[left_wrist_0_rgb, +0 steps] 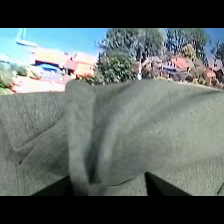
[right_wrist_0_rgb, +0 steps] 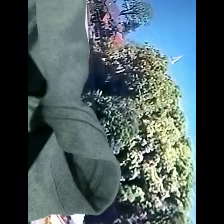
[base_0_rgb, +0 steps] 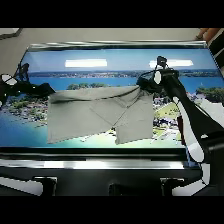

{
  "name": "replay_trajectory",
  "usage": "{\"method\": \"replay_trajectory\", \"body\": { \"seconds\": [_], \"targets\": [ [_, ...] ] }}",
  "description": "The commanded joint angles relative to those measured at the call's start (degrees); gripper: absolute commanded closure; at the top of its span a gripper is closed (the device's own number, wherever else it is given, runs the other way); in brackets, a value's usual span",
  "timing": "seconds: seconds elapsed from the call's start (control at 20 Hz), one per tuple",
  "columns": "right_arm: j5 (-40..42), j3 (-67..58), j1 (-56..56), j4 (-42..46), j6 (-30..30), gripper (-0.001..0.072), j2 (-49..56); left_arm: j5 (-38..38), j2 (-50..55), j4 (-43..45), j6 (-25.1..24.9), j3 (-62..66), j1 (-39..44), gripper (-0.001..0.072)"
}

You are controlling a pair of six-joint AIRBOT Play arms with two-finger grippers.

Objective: Fold the shirts.

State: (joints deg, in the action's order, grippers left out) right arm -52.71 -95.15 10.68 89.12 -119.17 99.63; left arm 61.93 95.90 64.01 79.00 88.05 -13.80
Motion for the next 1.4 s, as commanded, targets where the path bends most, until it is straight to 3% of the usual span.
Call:
{"method": "replay_trajectory", "body": {
  "seconds": [0.0,0.1,0.2,0.4,0.5,0.55,0.75,0.8,0.85,0.95,1.1,1.15,1.35],
  "targets": [
    [-4.1,-2.5,-3.2,-6.0,3.0,0.0201,-0.3,10.1,1.6,-0.5,3.1,2.0,-1.8,0.0112],
    [-15.2,-3.0,-10.0,-13.0,14.2,0.0202,-3.1,19.7,0.3,1.2,3.1,2.1,-5.8,0.0124],
    [-30.7,-2.8,-17.2,-17.5,20.7,0.0205,-3.4,27.1,-1.9,5.3,4.0,-2.5,-10.3,0.0128],
    [-42.4,3.8,-22.7,-17.5,24.8,0.0203,-3.4,23.6,-11.2,6.2,2.4,-25.8,-18.2,0.0129],
    [-42.1,6.5,-22.2,-17.7,26.0,0.0201,-3.4,20.4,-13.8,3.4,-1.6,-34.2,-19.9,0.0141],
    [-41.4,7.3,-21.9,-18.0,26.2,0.0201,-3.4,19.5,-13.9,2.1,-3.0,-36.5,-20.1,0.0196],
    [-39.3,7.8,-21.5,-17.8,27.1,0.0191,-3.4,13.6,-13.5,1.8,-3.2,-40.2,-19.0,0.0197],
    [-38.9,7.9,-21.5,-17.7,27.4,0.0145,-3.3,12.6,-13.3,1.3,-3.2,-40.8,-18.6,0.0197],
    [-38.2,8.5,-21.5,-17.9,27.5,0.0144,-3.3,11.9,-12.9,0.6,-3.2,-41.2,-18.3,0.0215],
    [-36.1,11.5,-21.5,-19.7,27.6,0.0145,-3.3,10.4,-11.9,-1.0,-3.1,-41.3,-17.4,0.0304],
    [-29.7,17.8,-21.5,-25.5,30.0,0.0152,-3.2,8.9,-11.8,-2.3,-2.2,-41.2,-15.8,0.0637],
    [-27.1,19.1,-21.5,-27.3,30.5,0.0159,-3.1,9.0,-11.8,-2.4,-2.6,-41.0,-15.6,0.0671],
    [-20.4,21.6,-21.4,-29.9,30.0,0.0185,-1.0,9.4,-12.7,-2.4,-2.9,-40.9,-15.6,0.0672]
  ]
}}
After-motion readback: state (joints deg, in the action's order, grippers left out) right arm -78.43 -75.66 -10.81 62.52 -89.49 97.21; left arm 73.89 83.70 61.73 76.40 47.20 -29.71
